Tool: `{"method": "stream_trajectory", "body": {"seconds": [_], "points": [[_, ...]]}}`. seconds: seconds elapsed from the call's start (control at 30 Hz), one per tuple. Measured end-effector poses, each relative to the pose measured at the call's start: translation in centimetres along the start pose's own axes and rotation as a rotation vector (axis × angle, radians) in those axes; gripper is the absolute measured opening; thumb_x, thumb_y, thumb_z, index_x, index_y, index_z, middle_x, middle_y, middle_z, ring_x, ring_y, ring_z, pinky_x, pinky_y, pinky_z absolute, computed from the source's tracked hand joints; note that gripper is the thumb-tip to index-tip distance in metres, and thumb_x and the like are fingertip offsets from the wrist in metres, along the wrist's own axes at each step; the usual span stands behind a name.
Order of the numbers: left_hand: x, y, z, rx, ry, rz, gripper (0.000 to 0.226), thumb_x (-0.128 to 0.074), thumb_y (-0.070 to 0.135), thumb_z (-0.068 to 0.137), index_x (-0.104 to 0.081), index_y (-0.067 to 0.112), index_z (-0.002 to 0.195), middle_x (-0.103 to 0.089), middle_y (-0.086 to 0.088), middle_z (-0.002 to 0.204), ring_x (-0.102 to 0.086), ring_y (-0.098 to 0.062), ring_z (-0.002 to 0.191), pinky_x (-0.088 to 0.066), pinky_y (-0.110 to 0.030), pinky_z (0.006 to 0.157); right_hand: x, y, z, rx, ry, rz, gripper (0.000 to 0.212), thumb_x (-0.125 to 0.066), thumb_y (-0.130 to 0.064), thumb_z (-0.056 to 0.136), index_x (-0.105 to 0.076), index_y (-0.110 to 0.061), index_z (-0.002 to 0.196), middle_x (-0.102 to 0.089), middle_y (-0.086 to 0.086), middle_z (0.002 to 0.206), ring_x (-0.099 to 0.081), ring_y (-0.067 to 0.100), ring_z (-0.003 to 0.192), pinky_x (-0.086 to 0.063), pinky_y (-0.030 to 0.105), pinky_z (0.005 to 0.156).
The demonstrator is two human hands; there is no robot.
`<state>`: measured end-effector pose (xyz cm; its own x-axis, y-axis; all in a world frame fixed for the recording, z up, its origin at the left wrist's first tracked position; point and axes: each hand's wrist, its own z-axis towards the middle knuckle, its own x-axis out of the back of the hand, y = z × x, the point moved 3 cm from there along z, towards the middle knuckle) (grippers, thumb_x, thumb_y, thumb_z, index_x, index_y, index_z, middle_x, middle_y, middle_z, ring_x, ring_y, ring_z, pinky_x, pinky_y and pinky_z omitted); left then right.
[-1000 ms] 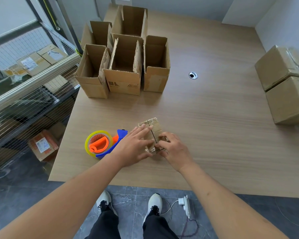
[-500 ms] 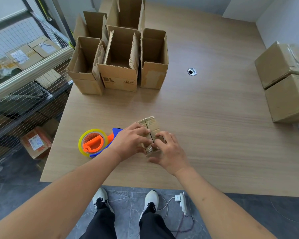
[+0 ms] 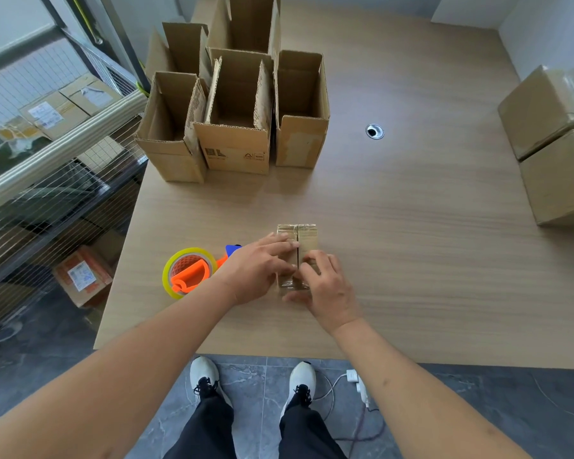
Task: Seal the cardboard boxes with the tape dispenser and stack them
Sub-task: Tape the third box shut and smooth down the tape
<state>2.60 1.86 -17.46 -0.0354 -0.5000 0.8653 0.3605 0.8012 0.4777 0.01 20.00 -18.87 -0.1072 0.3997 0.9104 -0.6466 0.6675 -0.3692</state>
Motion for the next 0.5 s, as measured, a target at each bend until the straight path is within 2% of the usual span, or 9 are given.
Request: {"method": "stream_trajectory", "body": {"seconds": [0.07, 0.13, 0.17, 0.23, 0.33, 0.4, 0.5], "points": [[0.0, 0.2, -0.8, 0.019, -0.003, -0.007, 0.029, -0.063, 0.024, 0.086, -0.080, 0.018, 0.109, -0.060, -0.009, 0.143, -0.049, -0.029, 0.140, -0.032, -0.046, 0.121, 0.0, 1.0, -0.3, 0.037, -0.046, 0.098, 0.040, -0.077, -0.054, 0.079, -0.066, -0.019, 0.095, -0.055, 0.004, 0.126, -0.054, 0.028, 0.107, -0.059, 0.041, 0.069], [-0.5, 0.4, -1.5, 0.021, -0.016, 0.000, 0.038, -0.065, 0.040, 0.087, -0.078, 0.016, 0.114, -0.057, -0.010, 0.146, -0.047, -0.027, 0.142, -0.034, -0.047, 0.120, -0.2, 1.7, -0.6, 0.063, -0.077, 0.141, 0.028, -0.086, -0.029, 0.079, -0.066, -0.023, 0.098, -0.052, 0.003, 0.131, -0.056, 0.030, 0.108, -0.059, 0.044, 0.077], [-0.8, 0.4, -1.7, 0.016, -0.021, 0.004, 0.040, -0.073, 0.040, 0.086, -0.077, 0.014, 0.116, -0.056, -0.010, 0.148, -0.047, -0.028, 0.142, -0.037, -0.049, 0.118, -0.3, 1.8, -0.7, 0.062, -0.083, 0.150, 0.028, -0.086, -0.021, 0.079, -0.066, -0.025, 0.099, -0.051, 0.003, 0.133, -0.056, 0.030, 0.108, -0.058, 0.044, 0.077], [-1.5, 0.2, -1.8, 0.010, -0.011, 0.003, 0.044, -0.086, 0.030, 0.079, -0.076, 0.012, 0.118, -0.055, -0.012, 0.148, -0.048, -0.031, 0.141, -0.041, -0.052, 0.114, -0.3, 1.5, -0.9, 0.042, -0.059, 0.160, 0.023, -0.082, -0.017, 0.084, -0.066, -0.026, 0.097, -0.052, 0.004, 0.133, -0.057, 0.029, 0.107, -0.058, 0.044, 0.075], [-2.0, 0.4, -1.8, 0.014, 0.005, 0.011, 0.045, -0.087, 0.022, 0.077, -0.074, 0.009, 0.119, -0.053, -0.015, 0.149, -0.047, -0.034, 0.142, -0.041, -0.051, 0.115, -0.2, 1.1, -1.1, 0.041, -0.002, 0.186, 0.009, -0.076, -0.021, 0.091, -0.073, -0.023, 0.099, -0.056, 0.006, 0.132, -0.059, 0.027, 0.108, -0.058, 0.039, 0.078], [-2.1, 0.5, -1.8, 0.018, -0.005, 0.026, 0.046, -0.086, 0.020, 0.078, -0.072, 0.007, 0.121, -0.051, -0.016, 0.151, -0.044, -0.035, 0.143, -0.040, -0.051, 0.115, 0.2, 1.7, -1.1, 0.058, -0.041, 0.279, 0.021, -0.077, -0.017, 0.088, -0.076, -0.023, 0.108, -0.055, 0.007, 0.135, -0.059, 0.025, 0.112, -0.056, 0.037, 0.086], [-1.9, 0.4, -1.8, 0.005, -0.043, 0.032, 0.048, -0.086, 0.015, 0.079, -0.070, 0.005, 0.123, -0.048, -0.017, 0.153, -0.041, -0.035, 0.145, -0.038, -0.049, 0.116, 1.1, 3.1, -1.2, 0.146, -0.216, 0.386, 0.047, -0.076, -0.003, 0.087, -0.070, -0.021, 0.130, -0.047, 0.006, 0.147, -0.058, 0.017, 0.109, -0.050, 0.029, 0.099]]}}
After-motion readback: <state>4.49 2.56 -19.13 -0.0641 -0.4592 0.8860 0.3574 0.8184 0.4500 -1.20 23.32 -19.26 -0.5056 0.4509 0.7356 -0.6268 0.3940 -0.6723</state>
